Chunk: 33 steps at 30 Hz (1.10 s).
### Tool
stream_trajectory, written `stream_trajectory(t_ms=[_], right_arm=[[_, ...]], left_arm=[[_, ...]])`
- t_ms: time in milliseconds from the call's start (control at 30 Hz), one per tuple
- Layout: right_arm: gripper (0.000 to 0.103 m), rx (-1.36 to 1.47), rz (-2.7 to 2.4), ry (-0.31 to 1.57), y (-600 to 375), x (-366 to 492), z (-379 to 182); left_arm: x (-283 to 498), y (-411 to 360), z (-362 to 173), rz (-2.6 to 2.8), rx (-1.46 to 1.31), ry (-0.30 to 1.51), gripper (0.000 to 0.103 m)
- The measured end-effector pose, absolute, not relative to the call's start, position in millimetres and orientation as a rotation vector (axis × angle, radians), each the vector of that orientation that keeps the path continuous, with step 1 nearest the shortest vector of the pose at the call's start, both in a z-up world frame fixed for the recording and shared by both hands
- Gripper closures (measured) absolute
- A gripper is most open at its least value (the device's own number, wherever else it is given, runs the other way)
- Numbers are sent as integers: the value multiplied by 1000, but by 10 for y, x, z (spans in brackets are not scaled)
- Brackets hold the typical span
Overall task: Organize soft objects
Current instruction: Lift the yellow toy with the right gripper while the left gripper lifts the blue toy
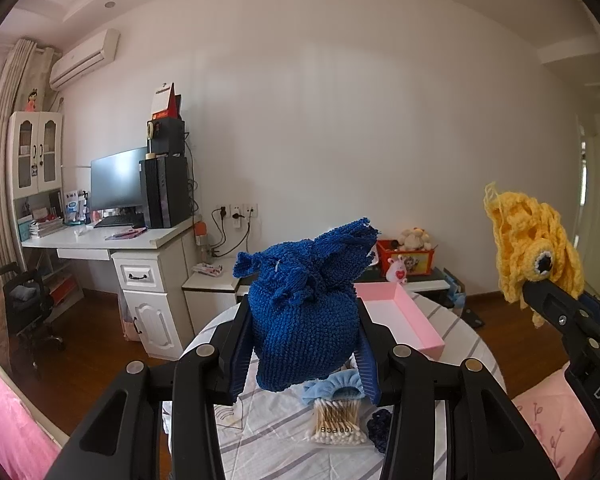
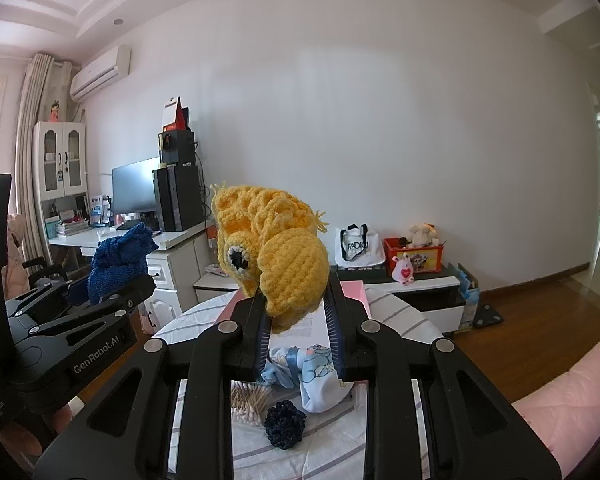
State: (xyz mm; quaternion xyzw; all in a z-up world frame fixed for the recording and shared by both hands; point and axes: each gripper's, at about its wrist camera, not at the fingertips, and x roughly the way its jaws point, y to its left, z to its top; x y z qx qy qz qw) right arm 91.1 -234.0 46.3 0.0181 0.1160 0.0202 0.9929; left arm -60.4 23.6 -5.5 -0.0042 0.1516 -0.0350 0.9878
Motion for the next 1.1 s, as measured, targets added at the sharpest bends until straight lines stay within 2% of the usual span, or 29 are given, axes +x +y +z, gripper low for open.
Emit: stream_trajectory(t_ms=[600,1100], right_arm=[[80,37,24,279,-2351,1106,413],[80,17,-41,390,-2361,1749,152]], left_arm=[[-352,157,-19,-90,4,340,61],[487,33,-102,-117,32,449,61]])
